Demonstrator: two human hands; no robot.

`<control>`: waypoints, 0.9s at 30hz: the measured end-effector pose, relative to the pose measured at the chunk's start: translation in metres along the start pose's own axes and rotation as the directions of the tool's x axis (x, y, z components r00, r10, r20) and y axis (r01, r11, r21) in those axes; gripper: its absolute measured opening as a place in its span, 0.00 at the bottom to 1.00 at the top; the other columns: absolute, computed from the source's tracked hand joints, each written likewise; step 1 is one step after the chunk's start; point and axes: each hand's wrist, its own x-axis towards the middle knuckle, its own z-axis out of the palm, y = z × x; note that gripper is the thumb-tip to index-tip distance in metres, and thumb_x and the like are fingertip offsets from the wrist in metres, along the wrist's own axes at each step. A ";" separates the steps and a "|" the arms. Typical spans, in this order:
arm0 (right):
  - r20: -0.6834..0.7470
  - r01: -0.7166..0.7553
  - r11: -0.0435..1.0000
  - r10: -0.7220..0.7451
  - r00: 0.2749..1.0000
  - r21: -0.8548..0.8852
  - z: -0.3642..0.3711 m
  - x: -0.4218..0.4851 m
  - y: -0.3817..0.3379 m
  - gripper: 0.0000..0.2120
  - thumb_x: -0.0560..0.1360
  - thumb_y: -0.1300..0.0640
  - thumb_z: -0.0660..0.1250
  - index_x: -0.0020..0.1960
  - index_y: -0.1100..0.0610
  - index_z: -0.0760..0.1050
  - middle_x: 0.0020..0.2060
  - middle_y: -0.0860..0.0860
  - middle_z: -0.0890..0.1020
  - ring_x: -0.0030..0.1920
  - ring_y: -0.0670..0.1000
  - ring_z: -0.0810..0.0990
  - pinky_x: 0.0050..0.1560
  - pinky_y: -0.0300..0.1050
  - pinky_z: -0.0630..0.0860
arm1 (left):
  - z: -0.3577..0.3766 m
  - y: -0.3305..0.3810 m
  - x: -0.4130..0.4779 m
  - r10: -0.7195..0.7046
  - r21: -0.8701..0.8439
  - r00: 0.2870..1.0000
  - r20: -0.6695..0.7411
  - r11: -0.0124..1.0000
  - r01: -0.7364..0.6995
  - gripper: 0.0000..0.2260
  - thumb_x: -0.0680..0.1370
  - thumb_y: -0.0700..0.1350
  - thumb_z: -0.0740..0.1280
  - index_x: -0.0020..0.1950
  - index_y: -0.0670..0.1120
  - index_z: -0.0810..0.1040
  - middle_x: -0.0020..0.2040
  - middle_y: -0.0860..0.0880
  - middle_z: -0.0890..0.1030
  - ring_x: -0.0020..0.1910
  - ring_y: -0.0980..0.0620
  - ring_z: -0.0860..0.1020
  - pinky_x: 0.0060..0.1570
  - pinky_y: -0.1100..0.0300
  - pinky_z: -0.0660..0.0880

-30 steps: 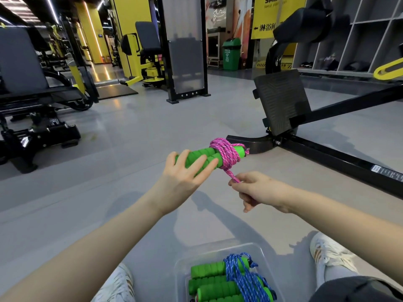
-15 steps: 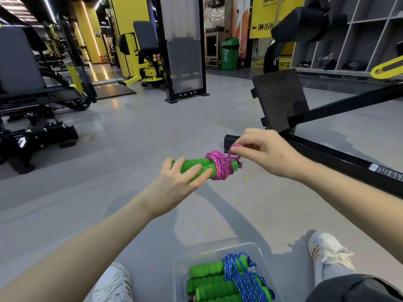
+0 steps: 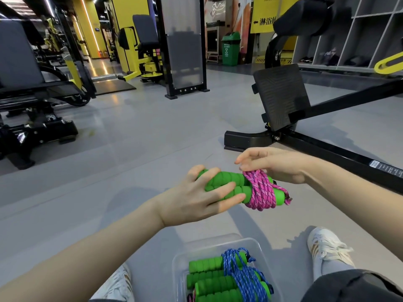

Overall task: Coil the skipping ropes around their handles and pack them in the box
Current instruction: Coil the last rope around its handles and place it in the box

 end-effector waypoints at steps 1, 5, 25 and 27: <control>0.040 -0.106 0.994 0.105 0.994 0.022 0.000 -0.002 -0.001 0.15 0.71 0.55 0.68 0.55 0.61 0.76 0.44 0.56 0.81 0.45 0.53 0.79 0.48 0.46 0.77 | 0.000 -0.003 0.000 0.004 0.010 1.000 -0.001 1.000 -0.004 0.17 0.80 0.42 0.61 0.69 0.49 0.69 0.61 0.47 0.73 0.54 0.38 0.76 0.51 0.48 0.72; 0.180 -0.291 0.956 0.280 0.943 0.036 0.000 -0.006 -0.002 0.19 0.71 0.48 0.65 0.53 0.61 0.77 0.44 0.57 0.84 0.41 0.54 0.83 0.47 0.48 0.80 | 0.004 -0.009 -0.003 0.033 0.039 0.999 0.010 0.999 -0.034 0.19 0.78 0.46 0.66 0.69 0.51 0.69 0.62 0.47 0.72 0.55 0.38 0.76 0.53 0.47 0.72; -0.209 0.018 0.766 0.152 0.966 0.642 0.042 0.018 0.019 0.12 0.78 0.53 0.60 0.55 0.57 0.77 0.47 0.53 0.83 0.46 0.51 0.82 0.48 0.47 0.78 | 0.013 -0.024 0.005 -0.563 0.086 0.821 0.098 0.826 0.557 0.22 0.74 0.37 0.57 0.67 0.48 0.69 0.64 0.38 0.75 0.62 0.40 0.76 0.60 0.35 0.69; -0.278 0.087 0.741 0.137 0.951 0.666 0.050 0.020 0.021 0.13 0.78 0.54 0.60 0.59 0.58 0.76 0.51 0.54 0.82 0.48 0.53 0.80 0.45 0.47 0.78 | 0.010 -0.013 0.018 -0.675 -0.026 0.728 0.123 0.731 0.682 0.20 0.76 0.46 0.58 0.68 0.48 0.71 0.64 0.39 0.76 0.61 0.41 0.76 0.60 0.37 0.70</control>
